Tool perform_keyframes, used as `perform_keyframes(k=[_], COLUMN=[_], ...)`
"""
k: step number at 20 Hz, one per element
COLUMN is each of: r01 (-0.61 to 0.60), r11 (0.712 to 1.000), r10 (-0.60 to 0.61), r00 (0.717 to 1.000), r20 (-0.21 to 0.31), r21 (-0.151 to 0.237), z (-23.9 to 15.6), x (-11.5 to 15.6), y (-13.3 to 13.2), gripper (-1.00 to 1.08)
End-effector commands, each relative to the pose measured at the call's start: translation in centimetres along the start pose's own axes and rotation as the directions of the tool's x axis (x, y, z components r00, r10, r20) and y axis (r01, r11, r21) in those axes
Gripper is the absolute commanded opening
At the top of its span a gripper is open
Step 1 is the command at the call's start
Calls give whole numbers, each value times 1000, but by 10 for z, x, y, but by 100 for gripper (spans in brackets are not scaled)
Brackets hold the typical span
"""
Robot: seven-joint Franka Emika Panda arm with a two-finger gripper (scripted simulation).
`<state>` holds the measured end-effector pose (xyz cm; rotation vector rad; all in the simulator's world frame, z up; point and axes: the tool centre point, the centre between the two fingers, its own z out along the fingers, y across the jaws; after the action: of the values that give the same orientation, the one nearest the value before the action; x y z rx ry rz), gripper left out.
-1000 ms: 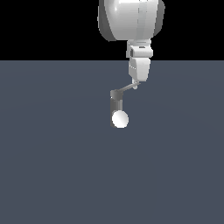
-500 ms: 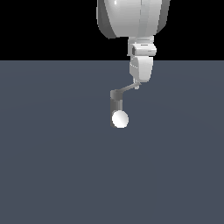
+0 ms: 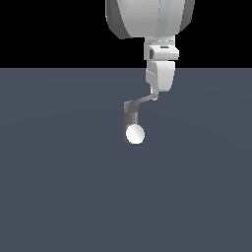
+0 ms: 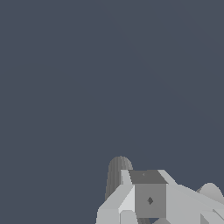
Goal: Turn on the faucet by rotating a designated handle.
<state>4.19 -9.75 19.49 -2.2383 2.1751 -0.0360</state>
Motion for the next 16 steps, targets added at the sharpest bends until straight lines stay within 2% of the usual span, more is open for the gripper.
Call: perform_keyframes(k=[1, 2, 3, 16], r01=[-14, -14, 2, -7], r11=[999, 999, 1000, 1000], r10=[14, 14, -2, 7], r00=[1000, 1000, 1000, 1000], r20=[2, 2, -1, 1], r21=[-30, -30, 3, -16], z=[12, 12, -2, 6], x=[9, 9, -1, -22], y=[19, 19, 4, 46], gripper=[-100, -100, -100, -100])
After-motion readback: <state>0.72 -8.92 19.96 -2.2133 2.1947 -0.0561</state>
